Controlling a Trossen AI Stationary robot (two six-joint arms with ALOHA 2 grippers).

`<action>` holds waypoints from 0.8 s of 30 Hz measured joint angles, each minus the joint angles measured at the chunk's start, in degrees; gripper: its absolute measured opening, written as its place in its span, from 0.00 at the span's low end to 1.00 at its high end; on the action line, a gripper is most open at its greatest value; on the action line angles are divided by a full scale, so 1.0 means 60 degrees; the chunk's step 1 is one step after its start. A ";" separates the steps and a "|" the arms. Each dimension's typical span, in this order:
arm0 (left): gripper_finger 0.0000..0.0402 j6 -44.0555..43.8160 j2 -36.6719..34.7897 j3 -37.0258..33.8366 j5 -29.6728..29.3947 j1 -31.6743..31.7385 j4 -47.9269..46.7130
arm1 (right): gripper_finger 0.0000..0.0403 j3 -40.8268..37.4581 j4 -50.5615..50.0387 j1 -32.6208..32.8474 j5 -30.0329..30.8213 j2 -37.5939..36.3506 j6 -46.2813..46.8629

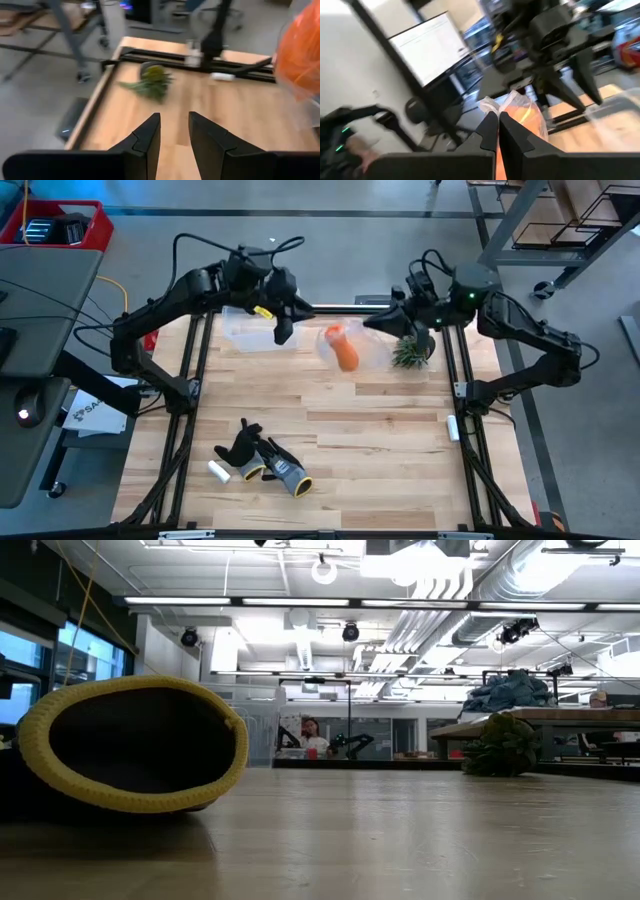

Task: Roll bandage
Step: Put the transparent zip bag into the transparent bin

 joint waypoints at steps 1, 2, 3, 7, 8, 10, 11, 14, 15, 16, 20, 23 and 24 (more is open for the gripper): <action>0.24 -0.0041 -0.0016 0.0000 0.0247 0.0001 0.0000 | 0.00 0.0000 -0.0009 0.0019 -0.0213 -0.0006 0.0000; 0.24 -0.0067 -0.0035 0.0000 0.0459 -0.0015 0.0000 | 0.00 0.0000 -0.0020 0.0022 -0.0389 -0.0027 0.0000; 0.24 -0.0162 -0.0057 0.0000 0.0601 -0.0066 0.0000 | 0.00 0.0000 -0.0043 0.0032 -0.0566 -0.0063 0.0000; 0.24 -0.0527 -0.0557 -0.0983 0.1017 -0.0408 0.0803 | 0.00 0.0000 -0.0235 0.0030 -0.0750 -0.0208 -0.0192; 0.24 -0.0738 -0.0816 -0.1549 0.1037 -0.0531 0.1314 | 0.00 0.0000 -0.0298 0.0030 -0.0745 -0.0253 -0.0308; 0.24 -0.1272 -0.1430 -0.2954 0.1059 -0.0787 0.2457 | 0.00 0.0000 -0.0458 0.0030 -0.0746 -0.0322 -0.0439; 0.24 -0.1652 -0.1779 -0.3743 0.1059 -0.0902 0.3110 | 0.00 0.0000 -0.0466 0.0027 -0.0748 -0.0338 -0.0468; 0.24 -0.2969 -0.2779 -0.5803 0.1056 -0.1316 0.5371 | 0.00 0.0000 -0.0537 0.0010 -0.0726 -0.0381 -0.0474; 0.24 -0.3277 -0.3054 -0.6380 0.1023 -0.1458 0.6144 | 0.00 0.0000 -0.0580 0.0009 -0.0666 -0.0366 -0.0476; 0.24 -0.3468 -0.3262 -0.6833 0.0897 -0.1600 0.6885 | 0.00 0.0000 -0.0614 0.0009 -0.0661 -0.0334 -0.0499; 0.24 -0.2502 -0.3680 -0.7865 -0.0990 -0.2294 0.8843 | 0.00 0.0000 -0.0594 0.0009 -0.0592 -0.0182 -0.0504; 0.25 -0.0232 -0.3548 -0.7900 -0.2250 -0.2819 0.9339 | 0.00 0.0000 -0.0486 0.0009 -0.0592 -0.0036 -0.0419; 0.26 0.0333 -0.3476 -0.7898 -0.2486 -0.2968 0.9577 | 0.00 0.0000 -0.0491 0.0009 -0.0589 0.0021 -0.0419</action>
